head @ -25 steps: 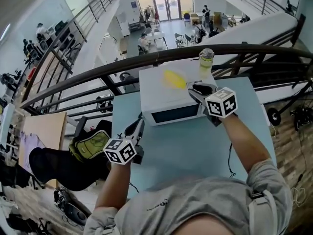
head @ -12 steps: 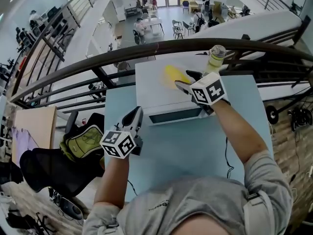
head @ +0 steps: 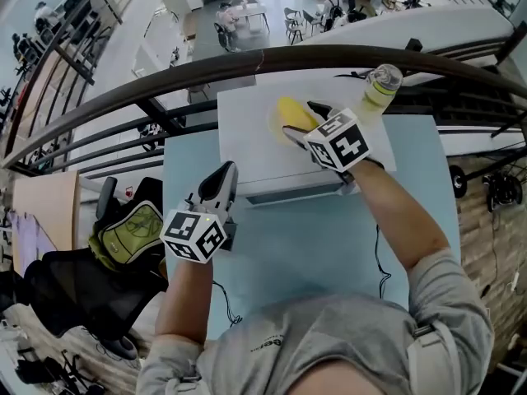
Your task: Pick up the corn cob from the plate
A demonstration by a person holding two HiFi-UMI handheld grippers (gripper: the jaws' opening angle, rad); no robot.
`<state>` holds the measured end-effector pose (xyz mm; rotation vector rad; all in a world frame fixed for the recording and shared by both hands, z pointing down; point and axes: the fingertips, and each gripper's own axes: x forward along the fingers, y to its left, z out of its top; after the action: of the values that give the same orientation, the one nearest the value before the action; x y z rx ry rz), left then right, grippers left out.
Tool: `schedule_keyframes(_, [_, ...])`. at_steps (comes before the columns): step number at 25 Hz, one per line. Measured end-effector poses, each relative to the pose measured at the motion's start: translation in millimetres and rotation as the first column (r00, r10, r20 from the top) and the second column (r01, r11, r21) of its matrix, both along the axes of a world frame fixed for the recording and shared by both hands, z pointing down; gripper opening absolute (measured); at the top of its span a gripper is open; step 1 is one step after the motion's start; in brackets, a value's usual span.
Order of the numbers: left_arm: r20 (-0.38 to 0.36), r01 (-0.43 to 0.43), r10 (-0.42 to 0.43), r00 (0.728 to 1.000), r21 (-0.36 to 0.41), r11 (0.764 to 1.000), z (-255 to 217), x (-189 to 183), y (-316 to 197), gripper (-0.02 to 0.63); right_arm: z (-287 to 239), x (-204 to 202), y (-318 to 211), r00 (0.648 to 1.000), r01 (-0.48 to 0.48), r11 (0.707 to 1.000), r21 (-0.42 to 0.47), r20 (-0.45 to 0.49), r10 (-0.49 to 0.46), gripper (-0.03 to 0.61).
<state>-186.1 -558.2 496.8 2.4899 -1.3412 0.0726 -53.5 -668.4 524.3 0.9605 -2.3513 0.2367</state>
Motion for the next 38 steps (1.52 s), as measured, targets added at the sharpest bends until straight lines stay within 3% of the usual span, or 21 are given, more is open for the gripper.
schedule_keyframes(13, [-0.026, -0.017, 0.017, 1.0, -0.015, 1.0, 4.8, 7.8, -5.4, 0.018, 27.1, -3.9, -3.3, 0.998, -0.003, 0.998, -0.065, -0.062, -0.001, 0.327])
schedule_keyframes(20, [-0.03, -0.016, 0.015, 0.999, -0.015, 1.0, 6.2, 7.5, -2.9, 0.018, 31.5, 1.0, -9.6, 0.995, -0.044, 0.998, -0.053, -0.093, 0.039, 0.297])
schedule_keyframes(38, [-0.019, 0.008, -0.007, 1.0, 0.018, 1.0, -11.6, -5.8, -0.4, 0.018, 26.2, 5.5, -6.9, 0.992, -0.036, 0.999, 0.0, -0.118, 0.036, 0.27])
